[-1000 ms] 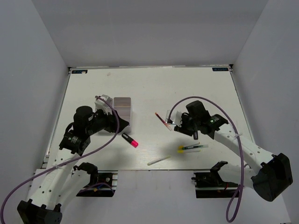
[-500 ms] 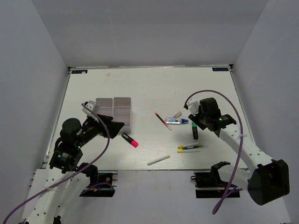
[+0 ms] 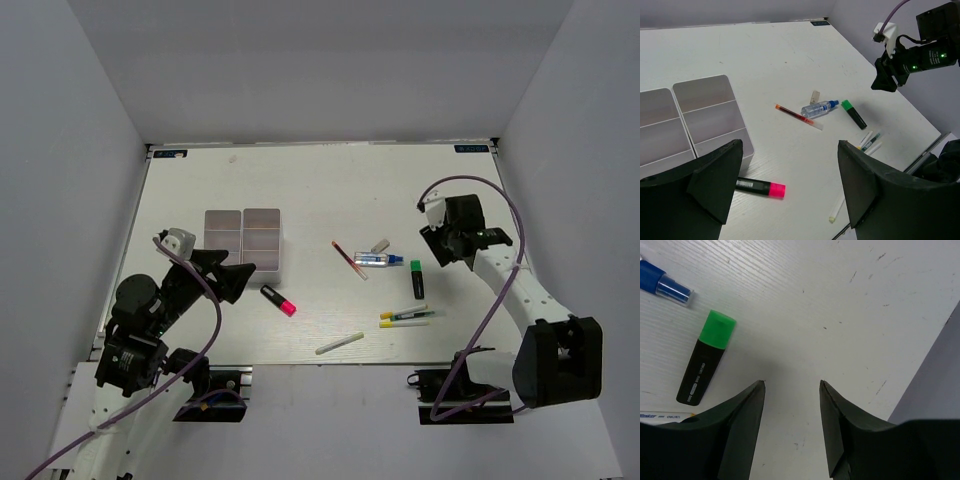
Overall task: Sort the stationery into containers
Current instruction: Grab a piece of stationery with the right arm
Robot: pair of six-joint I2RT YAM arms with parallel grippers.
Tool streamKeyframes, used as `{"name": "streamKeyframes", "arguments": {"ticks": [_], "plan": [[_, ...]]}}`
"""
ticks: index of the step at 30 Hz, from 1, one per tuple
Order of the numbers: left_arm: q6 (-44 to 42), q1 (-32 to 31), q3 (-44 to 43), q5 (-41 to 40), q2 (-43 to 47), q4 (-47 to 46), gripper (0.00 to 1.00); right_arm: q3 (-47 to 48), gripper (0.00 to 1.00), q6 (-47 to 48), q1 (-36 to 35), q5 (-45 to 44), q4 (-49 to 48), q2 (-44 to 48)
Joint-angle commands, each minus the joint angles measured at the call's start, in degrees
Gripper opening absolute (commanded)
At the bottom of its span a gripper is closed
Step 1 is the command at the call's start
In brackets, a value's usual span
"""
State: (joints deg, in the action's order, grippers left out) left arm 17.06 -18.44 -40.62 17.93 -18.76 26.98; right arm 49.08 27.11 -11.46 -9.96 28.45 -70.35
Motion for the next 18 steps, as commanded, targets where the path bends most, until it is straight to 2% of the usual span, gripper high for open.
{"name": "streamKeyframes", "arguments": {"ticks": [1,6,10,14,18], "plan": [[0.26,0.42,-0.69,-0.88,-0.22,0.7,0.87,2.95,0.54,-2.85,1.88,4.94,-1.29,-1.28],[0.26,0.42,-0.69,-0.27,-0.92,0.7,0.87,3.48,0.54,-3.03,3.46,9.33,-1.72,-1.64],[0.26,0.42,-0.69,0.78,-2.15,0.7,0.87,4.88,0.54,-0.05,3.91,20.05,-3.48,-3.91],[0.26,0.42,-0.69,0.79,-3.99,0.7,0.88,9.45,0.54,3.9,3.47,26.72,-4.8,-11.89],[0.26,0.42,-0.16,1.31,-5.49,0.7,0.88,15.15,0.54,5.76,2.94,29.29,-5.94,-21.29]]}}
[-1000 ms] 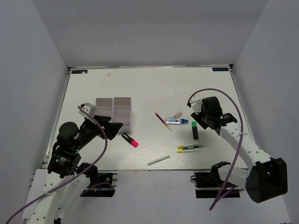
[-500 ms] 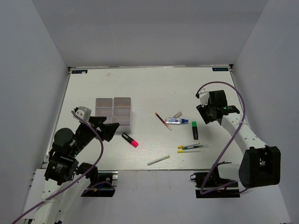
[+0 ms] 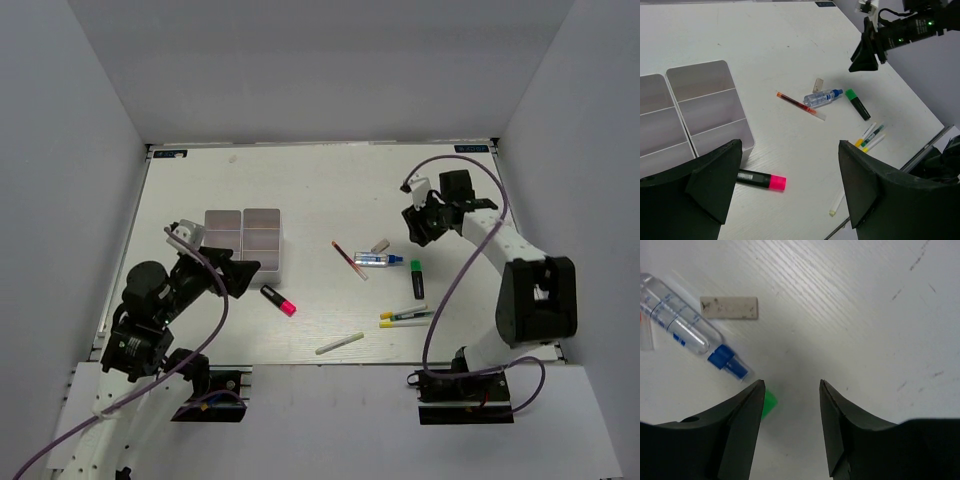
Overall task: Sort the stationery into containers
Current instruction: Grab a piece of stationery with the right arm
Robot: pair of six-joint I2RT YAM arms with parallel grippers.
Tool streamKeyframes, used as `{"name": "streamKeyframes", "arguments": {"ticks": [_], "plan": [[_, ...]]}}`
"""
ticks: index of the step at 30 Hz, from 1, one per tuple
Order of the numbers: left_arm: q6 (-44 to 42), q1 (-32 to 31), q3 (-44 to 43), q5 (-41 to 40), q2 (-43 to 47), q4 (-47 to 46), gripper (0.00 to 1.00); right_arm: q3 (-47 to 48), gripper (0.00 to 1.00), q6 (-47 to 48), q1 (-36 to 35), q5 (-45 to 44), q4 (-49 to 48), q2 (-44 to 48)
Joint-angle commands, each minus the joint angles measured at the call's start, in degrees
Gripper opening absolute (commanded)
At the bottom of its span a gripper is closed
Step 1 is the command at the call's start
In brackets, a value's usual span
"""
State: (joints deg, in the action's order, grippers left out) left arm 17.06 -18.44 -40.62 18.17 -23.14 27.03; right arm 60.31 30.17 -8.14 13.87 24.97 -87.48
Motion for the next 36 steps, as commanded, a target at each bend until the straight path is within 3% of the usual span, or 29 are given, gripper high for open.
{"name": "streamKeyframes", "arguments": {"ticks": [1,7,13,28,36], "plan": [[0.26,0.42,-0.16,1.07,-1.73,0.66,0.88,4.37,0.54,2.87,-0.47,5.55,-3.78,-5.06],[0.26,0.42,-0.16,1.07,-3.5,0.66,0.88,8.5,0.64,5.77,-0.82,9.15,-4.5,-11.3],[0.26,0.42,-0.16,1.07,-4.55,0.66,0.89,8.07,0.74,9.9,-1.79,7.31,-4.85,-13.07],[-0.27,0.95,-0.16,1.6,-4.55,0.66,0.89,1.21,0.75,13.15,-6.09,4.77,-6.43,-11.75],[-0.27,0.95,-0.16,1.6,-4.55,0.66,0.89,-4.14,0.79,17.1,-8.29,6.52,-4.32,-5.86]]}}
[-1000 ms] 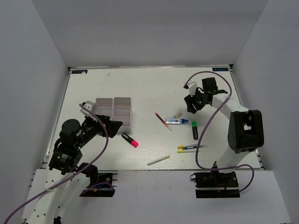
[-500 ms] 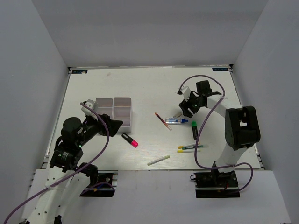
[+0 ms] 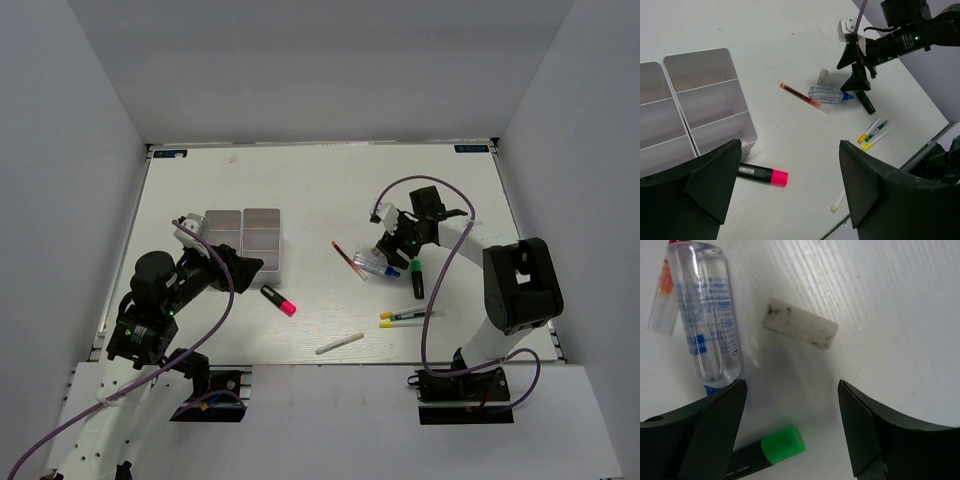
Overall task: Sort the stationery into containers
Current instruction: Grab a piece of stationery with the right arm
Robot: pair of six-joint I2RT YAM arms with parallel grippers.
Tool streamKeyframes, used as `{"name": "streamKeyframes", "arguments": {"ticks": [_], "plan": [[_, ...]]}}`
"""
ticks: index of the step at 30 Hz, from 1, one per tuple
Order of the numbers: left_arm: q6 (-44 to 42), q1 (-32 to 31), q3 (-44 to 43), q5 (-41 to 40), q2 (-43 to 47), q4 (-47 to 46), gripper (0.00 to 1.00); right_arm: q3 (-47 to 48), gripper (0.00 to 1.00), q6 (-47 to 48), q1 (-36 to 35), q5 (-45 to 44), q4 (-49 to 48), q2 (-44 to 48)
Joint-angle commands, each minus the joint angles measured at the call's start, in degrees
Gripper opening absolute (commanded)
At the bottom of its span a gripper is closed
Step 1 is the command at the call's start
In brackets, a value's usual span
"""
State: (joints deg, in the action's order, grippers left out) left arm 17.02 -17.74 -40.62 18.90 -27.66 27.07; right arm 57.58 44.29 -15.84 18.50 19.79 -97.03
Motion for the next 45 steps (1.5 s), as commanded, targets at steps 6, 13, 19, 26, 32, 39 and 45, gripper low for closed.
{"name": "streamKeyframes", "arguments": {"ticks": [6,13,19,26,32,39,45], "plan": [[-0.23,0.25,-0.16,1.41,-0.03,0.62,0.89,-3.36,0.84,3.69,-1.48,-0.92,-3.27,5.45],[-0.23,0.25,-0.16,1.41,-0.03,0.62,0.89,3.85,0.84,15.55,-1.74,0.74,0.25,-1.4],[-0.23,0.25,-0.16,1.41,-0.55,0.62,0.89,9.12,0.82,27.94,-1.48,5.39,8.21,-5.88],[-0.23,0.25,-0.16,1.41,-0.55,0.62,0.89,24.24,0.75,44.12,-1.65,11.47,29.76,-15.02],[-0.76,0.25,-0.16,1.41,-0.55,0.62,0.89,29.6,0.68,49.31,-2.09,10.07,37.42,-20.65],[-0.76,0.25,-0.16,1.41,-0.55,0.62,0.89,24.33,0.68,46.33,-2.36,7.87,31.37,-18.98],[-0.76,0.25,-0.16,1.41,-0.55,0.62,0.89,25.56,0.19,43.34,-3.94,5.49,29.16,-20.65]]}}
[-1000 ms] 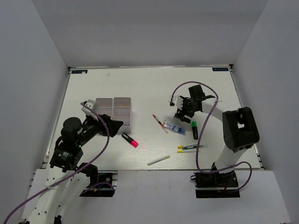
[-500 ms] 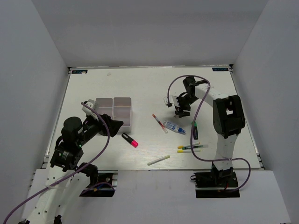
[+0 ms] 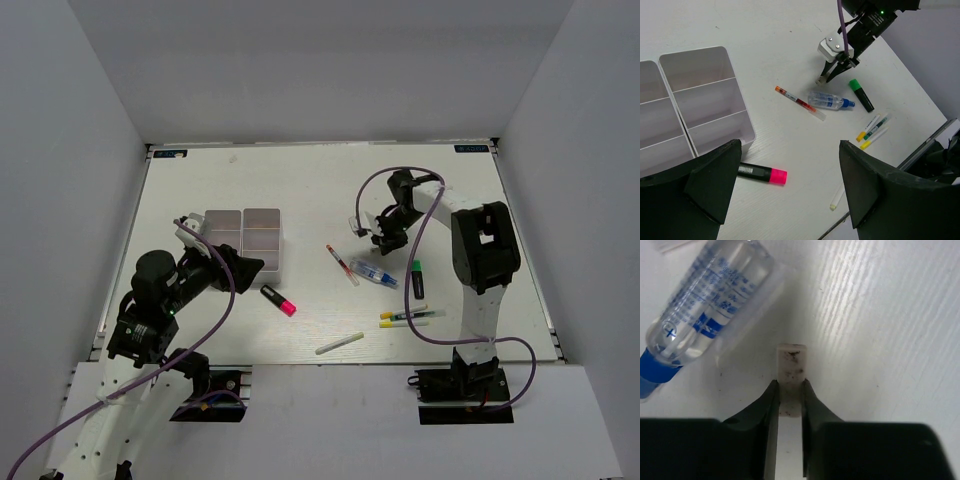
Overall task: Sort the stationery into containers
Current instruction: Grab a piece of stationery with the right arm, then place the stationery into the container
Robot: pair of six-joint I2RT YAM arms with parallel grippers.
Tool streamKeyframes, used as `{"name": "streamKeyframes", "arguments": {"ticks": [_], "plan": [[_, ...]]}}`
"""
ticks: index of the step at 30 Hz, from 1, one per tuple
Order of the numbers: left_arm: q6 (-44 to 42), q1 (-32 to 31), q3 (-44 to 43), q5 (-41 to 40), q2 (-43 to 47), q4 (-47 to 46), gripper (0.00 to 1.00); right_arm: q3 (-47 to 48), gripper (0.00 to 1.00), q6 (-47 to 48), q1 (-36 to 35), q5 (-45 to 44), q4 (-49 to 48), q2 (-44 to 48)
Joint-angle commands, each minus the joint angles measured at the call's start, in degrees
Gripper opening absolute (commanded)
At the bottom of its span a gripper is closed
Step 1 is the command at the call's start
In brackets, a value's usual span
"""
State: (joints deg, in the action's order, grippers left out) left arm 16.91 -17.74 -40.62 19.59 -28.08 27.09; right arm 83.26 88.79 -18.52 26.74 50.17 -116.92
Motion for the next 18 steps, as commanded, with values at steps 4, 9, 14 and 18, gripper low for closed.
{"name": "streamKeyframes", "arguments": {"ticks": [4,9,14,18], "plan": [[-0.65,0.25,-0.16,0.71,-0.14,0.59,0.89,0.14,0.01,-6.95,-2.13,-5.02,-5.15,1.25],[-0.65,0.25,-0.16,0.71,-0.66,0.07,0.89,0.5,0.0,-20.22,-4.94,-4.95,-12.2,8.72],[-0.65,0.25,-0.16,0.71,-0.66,0.07,0.89,5.05,0.0,-31.74,-10.03,0.15,-14.23,12.77],[-1.17,0.25,0.45,2.02,0.65,-0.55,0.89,10.15,0.0,-42.0,-15.3,2.79,-14.58,10.94]]}}
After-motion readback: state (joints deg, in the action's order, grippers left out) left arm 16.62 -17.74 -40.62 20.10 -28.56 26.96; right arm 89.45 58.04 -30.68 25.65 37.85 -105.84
